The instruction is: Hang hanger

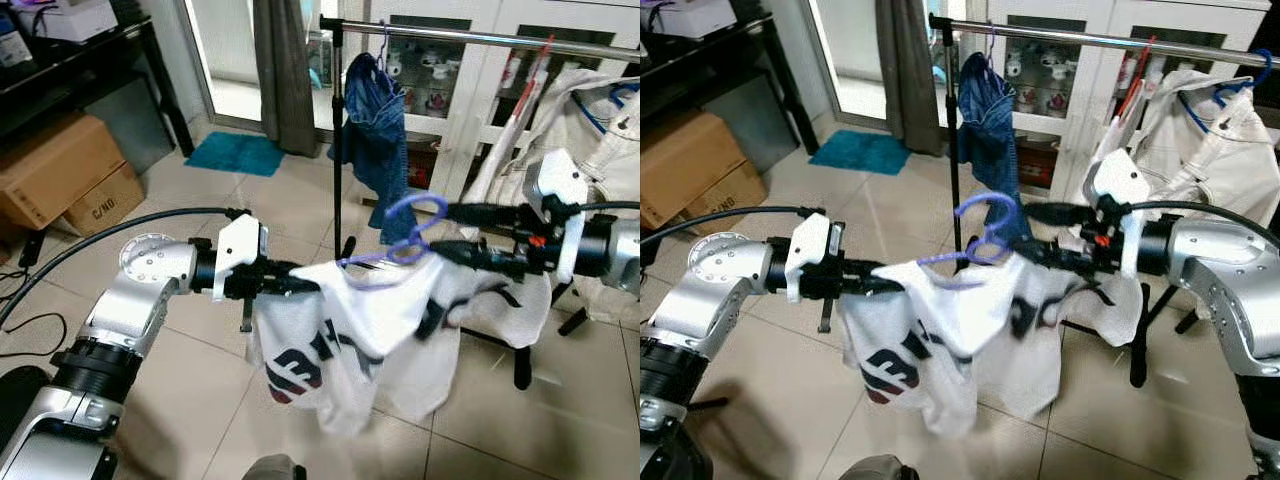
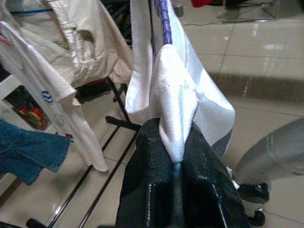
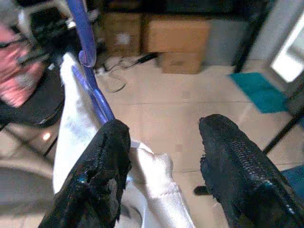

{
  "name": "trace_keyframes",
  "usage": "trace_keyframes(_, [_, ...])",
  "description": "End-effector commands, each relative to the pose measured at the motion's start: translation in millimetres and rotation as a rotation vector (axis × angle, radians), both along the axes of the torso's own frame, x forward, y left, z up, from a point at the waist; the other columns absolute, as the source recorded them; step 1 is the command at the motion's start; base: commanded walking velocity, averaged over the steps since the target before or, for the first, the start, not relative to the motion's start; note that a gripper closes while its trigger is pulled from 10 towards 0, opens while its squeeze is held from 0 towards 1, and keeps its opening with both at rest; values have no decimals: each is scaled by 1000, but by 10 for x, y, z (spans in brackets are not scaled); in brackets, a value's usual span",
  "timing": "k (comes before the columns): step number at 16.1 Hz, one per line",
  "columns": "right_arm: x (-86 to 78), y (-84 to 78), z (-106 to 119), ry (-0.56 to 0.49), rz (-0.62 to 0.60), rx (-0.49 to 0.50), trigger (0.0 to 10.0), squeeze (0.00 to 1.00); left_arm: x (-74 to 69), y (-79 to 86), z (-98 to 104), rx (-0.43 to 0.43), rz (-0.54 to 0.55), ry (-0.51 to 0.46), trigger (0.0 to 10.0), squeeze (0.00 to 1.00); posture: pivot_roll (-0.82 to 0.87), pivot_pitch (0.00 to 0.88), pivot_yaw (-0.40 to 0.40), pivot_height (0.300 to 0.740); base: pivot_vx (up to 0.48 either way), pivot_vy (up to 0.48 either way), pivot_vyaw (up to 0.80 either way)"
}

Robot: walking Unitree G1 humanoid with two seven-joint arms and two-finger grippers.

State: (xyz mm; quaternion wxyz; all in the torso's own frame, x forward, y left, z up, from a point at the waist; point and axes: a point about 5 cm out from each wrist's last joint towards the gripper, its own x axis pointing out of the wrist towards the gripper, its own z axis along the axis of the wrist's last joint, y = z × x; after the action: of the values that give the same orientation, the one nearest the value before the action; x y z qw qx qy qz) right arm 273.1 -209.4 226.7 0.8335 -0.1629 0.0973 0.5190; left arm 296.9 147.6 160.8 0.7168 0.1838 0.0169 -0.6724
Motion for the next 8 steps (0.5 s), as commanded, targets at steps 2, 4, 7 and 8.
trace_keyframes(2, [-8, 13, -8, 13, 94, -58, 6588, 0, -30, -47, 127, -19, -59, -54, 0, 0, 107, 0, 56, 740, 0, 0, 0])
trace_keyframes(4, [-26, -4, 30, 29, 154, -82, 6353, 0, -29, -45, 130, -10, -67, -52, 0, 0, 107, 0, 55, 740, 0, 0, 0])
trace_keyframes(7, [-54, 21, 47, 55, 225, -83, 6078, 0, -15, -32, 121, 2, -61, -52, 0, 0, 107, 0, 52, 740, 0, 0, 0])
trace_keyframes(8, [-88, 93, 20, 82, 266, -47, 3569, 0, -2, -35, 115, 8, -54, -49, 0, 0, 108, 0, 51, 740, 0, 0, 0])
